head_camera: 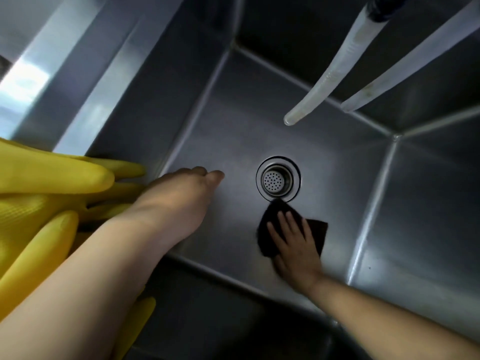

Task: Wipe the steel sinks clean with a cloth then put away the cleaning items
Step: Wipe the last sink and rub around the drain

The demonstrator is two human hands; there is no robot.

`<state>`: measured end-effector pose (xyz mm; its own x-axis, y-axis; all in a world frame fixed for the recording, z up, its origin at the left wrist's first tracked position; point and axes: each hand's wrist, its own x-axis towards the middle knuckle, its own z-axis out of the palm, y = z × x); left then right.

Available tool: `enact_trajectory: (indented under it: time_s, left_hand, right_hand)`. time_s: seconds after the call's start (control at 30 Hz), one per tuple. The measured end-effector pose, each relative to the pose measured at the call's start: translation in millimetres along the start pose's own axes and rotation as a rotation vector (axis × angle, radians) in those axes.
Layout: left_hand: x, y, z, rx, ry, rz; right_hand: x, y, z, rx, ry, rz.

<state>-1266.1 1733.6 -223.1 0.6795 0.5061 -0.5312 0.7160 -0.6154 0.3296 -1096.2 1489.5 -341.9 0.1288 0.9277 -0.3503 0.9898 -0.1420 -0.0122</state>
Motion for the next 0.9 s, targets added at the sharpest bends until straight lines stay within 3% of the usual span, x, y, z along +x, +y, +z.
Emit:
enact_trajectory:
  time_s: [0.13, 0.33, 0.57, 0.9]
  left_hand:
    - [-2, 0, 2, 0.074, -0.024, -0.035]
    - [-5, 0, 4, 0.143, 0.032, -0.034]
    - [-7, -4, 4, 0.102, 0.060, -0.035]
    - [-5, -11, 7, 0.104, 0.038, -0.011]
  right_hand:
    - [22, -35, -6, -0.001, 0.004, -0.232]
    - [131, -56, -34, 0.058, 0.061, -0.326]
    - [274, -32, -78, -0.007, 0.139, -0.134]
    - [292, 67, -90, 0.042, 0.160, 0.057]
